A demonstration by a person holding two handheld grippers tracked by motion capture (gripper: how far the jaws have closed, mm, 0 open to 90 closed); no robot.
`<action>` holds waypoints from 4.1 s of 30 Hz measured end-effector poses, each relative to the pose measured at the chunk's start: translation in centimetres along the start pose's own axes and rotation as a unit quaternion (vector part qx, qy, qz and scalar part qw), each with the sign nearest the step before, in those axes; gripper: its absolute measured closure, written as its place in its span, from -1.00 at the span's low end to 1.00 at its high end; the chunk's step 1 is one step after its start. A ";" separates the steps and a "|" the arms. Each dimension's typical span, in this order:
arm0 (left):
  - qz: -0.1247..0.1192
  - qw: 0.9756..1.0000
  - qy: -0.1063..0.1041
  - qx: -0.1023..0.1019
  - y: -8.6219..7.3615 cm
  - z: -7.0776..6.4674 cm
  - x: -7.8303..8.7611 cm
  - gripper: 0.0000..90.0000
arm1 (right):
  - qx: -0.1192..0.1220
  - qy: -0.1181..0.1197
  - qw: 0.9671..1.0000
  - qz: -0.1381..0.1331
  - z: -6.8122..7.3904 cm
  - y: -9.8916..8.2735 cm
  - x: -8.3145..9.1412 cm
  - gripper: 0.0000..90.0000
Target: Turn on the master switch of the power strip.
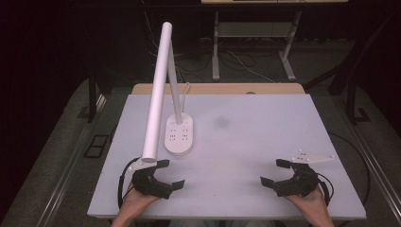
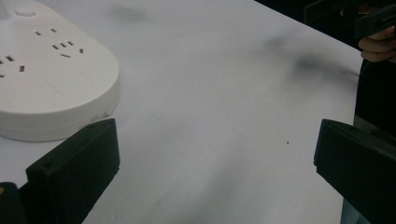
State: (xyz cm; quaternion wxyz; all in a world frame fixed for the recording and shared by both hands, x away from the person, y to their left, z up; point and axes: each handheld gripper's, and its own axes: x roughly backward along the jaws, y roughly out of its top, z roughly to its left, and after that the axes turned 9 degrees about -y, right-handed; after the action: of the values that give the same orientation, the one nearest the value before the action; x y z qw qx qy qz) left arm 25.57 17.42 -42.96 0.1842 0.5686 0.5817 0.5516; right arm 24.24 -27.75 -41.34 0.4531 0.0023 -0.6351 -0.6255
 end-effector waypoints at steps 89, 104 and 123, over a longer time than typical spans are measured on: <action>0.075 0.997 0.009 0.011 5.4 3.5 2.2 -0.98 | 0.009 0.004 1.000 0.025 -0.2 -0.5 0.0 -0.99; 0.085 0.996 0.016 0.010 7.0 4.3 2.5 -0.97 | 0.010 0.001 1.000 0.024 -0.3 -0.5 0.0 -0.99; 0.103 0.994 0.026 -0.001 9.9 5.5 2.8 -0.95 | 0.010 0.000 1.000 0.023 -0.4 -0.6 0.0 -0.99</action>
State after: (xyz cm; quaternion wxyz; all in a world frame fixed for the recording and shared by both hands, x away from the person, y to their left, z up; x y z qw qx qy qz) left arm 33.92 19.73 -35.15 0.1119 0.6109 0.5246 0.5823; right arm 24.10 -28.16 -41.94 0.4670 -0.0077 -0.6411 -0.6089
